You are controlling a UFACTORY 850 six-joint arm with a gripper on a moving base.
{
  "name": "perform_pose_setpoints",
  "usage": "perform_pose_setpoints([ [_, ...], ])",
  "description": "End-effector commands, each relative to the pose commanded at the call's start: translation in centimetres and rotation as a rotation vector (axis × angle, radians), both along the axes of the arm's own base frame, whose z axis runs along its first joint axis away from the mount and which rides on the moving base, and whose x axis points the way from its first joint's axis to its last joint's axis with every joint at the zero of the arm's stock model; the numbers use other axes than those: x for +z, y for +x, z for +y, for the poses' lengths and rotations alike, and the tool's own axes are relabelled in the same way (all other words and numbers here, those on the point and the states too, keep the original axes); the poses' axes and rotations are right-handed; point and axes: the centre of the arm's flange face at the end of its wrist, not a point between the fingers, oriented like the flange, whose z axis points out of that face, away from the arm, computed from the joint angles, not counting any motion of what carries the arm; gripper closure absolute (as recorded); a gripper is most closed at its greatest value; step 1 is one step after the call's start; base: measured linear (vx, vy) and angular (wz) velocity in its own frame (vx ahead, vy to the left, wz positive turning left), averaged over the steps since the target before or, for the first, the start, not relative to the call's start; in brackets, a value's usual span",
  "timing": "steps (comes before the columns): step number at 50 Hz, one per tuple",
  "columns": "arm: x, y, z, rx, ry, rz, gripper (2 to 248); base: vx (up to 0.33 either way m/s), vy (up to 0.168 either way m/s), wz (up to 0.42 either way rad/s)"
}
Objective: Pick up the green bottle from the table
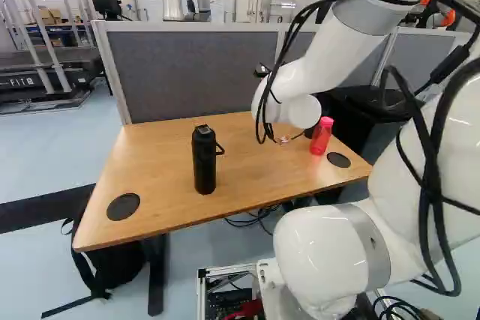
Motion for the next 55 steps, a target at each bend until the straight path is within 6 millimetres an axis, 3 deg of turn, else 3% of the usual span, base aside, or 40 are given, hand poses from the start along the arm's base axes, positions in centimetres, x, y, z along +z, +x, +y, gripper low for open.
perform_pose_setpoints([
  [31,-3.7,-5.8,0.4,0.033,-0.020,-0.039,135,0.000,0.000,0.000],
  [55,-5.3,-8.3,0.5,0.048,-0.026,-0.055,135,0.000,0.000,0.000],
])
